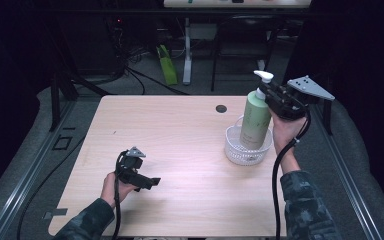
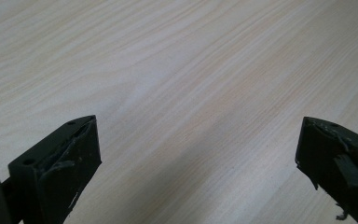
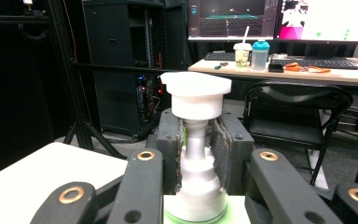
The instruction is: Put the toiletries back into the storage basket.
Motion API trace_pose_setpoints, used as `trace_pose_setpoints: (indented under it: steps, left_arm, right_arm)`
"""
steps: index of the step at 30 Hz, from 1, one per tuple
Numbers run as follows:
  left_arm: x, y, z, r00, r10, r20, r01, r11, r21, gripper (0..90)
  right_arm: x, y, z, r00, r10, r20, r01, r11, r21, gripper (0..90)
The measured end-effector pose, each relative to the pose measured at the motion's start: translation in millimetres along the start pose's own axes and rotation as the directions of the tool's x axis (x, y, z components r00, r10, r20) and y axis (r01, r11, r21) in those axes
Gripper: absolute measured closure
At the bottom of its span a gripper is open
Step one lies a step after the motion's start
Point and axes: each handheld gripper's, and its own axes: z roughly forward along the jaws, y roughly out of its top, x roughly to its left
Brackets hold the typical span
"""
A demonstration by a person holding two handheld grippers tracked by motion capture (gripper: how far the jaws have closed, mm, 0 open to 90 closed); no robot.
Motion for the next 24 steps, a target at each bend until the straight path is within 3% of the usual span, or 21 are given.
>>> trace_pose_setpoints:
  steps: [24]
  left_arm:
    - [0.1,0.0,0.2,1.0,0.008,0.0,-0.008,1.0,0.003,0.0]
  right_arm:
    - [-2.8,-31.9,5.7,1.0,0.004,-0.005,-0.003,1.0,0.014,73.7]
